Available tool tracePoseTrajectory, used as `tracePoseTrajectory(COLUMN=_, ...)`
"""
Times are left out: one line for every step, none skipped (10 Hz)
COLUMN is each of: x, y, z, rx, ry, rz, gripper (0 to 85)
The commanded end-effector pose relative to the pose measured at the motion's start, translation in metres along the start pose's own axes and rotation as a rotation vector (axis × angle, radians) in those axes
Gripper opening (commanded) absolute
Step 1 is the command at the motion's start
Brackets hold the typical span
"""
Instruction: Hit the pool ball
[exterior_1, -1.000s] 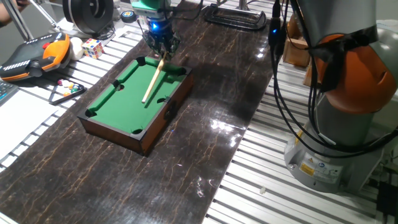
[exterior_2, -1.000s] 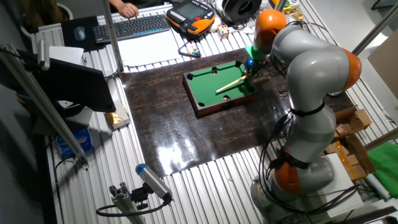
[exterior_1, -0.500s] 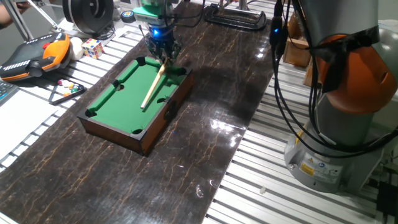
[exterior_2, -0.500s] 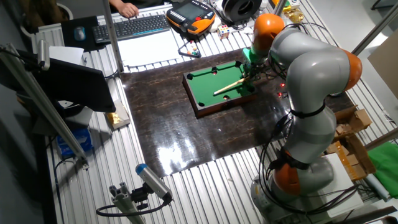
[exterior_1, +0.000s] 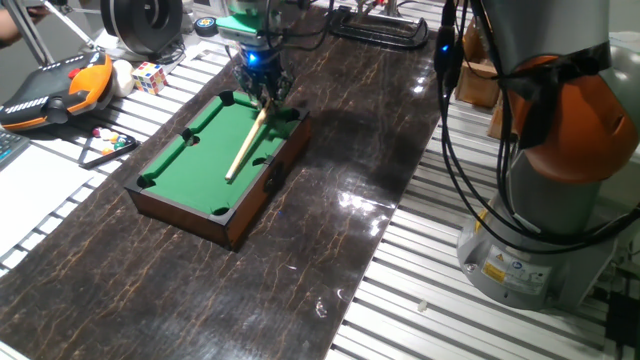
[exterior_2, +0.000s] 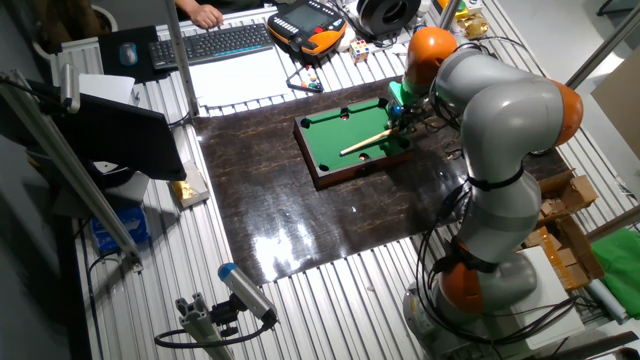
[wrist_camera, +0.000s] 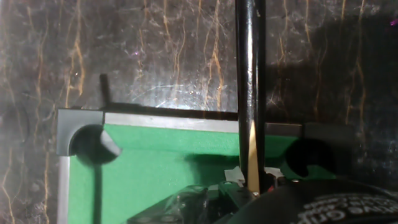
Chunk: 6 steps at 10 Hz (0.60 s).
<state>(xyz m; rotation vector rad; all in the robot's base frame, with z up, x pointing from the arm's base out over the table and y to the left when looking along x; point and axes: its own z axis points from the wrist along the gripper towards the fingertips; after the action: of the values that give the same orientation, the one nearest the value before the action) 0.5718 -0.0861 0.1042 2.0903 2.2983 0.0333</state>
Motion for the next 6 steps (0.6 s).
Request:
tracePoseTrajectory(x=0.001, y=0.001, z=0.002, rx=-0.002, ry=0.0, rz=0.0, gripper=16.3)
tracePoseTrajectory(x=0.001, y=0.002, z=0.004, rx=-0.002, ry=-0.002, rz=0.0, gripper=16.7)
tracePoseTrajectory(x=0.001, y=0.002, z=0.005, rx=0.0, ry=0.0, rz=0.0, gripper=17.0)
tracePoseTrajectory(x=0.002, y=0.002, z=0.006, rx=-0.001, ry=0.005, rz=0.002, gripper=17.0)
tracePoseTrajectory(x=0.003, y=0.002, z=0.009, rx=0.001, ry=0.005, rz=0.005, gripper=19.7)
tracePoseTrajectory(x=0.005, y=0.002, z=0.012, rx=0.001, ry=0.005, rz=0.011, gripper=23.0)
